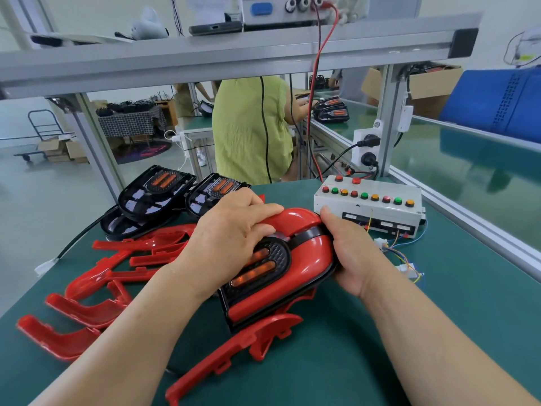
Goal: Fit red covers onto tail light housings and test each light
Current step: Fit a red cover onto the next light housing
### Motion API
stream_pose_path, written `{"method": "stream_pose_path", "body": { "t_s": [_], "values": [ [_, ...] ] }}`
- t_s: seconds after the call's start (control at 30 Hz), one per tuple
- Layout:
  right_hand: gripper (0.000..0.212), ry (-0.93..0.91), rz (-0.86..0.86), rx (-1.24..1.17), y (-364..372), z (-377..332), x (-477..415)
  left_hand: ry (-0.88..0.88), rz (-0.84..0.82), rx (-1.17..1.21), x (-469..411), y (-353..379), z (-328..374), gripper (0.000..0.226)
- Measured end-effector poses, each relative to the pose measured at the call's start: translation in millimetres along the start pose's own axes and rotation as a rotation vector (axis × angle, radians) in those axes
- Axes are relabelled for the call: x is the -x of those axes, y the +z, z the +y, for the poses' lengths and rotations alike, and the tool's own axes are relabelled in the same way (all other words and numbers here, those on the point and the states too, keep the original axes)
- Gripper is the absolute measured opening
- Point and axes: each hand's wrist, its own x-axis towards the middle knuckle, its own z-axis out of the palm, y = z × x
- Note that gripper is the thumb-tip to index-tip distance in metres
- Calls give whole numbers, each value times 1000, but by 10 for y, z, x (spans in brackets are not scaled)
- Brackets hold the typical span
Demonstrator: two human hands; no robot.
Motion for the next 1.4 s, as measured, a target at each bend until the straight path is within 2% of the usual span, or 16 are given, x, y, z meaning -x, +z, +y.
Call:
{"method": "stream_pose_path", "body": {
  "t_s": [0.33, 0.5, 0.63, 0.9, 1.07, 1.27, 1.4],
  "values": [
    [39, -13, 7, 26, -32, 1, -25, -17, -4, 14, 17, 67, -61, 34],
    [51, -27, -51, 86, -13, -14, 12, 4, -3, 13, 23, 103, -78, 36],
    [60, -60, -84, 46, -18, 3, 41, 26, -48, 23, 20, 81, -83, 34],
    [36, 48, -97, 10, -34, 2, -10, -27, -97, 86, 17, 52, -96, 33],
    [49, 53, -31, 40, -43, -5, -33, -19, -110, 46, 10, 40, -115, 33],
    [46, 20, -97, 64, -33, -19, -3, 24, -72, 20, 21, 69, -78, 33],
    [52, -30, -145, 35, -33, 4, 18, 77, -68, -19, 18, 99, -58, 34]
  ]
}}
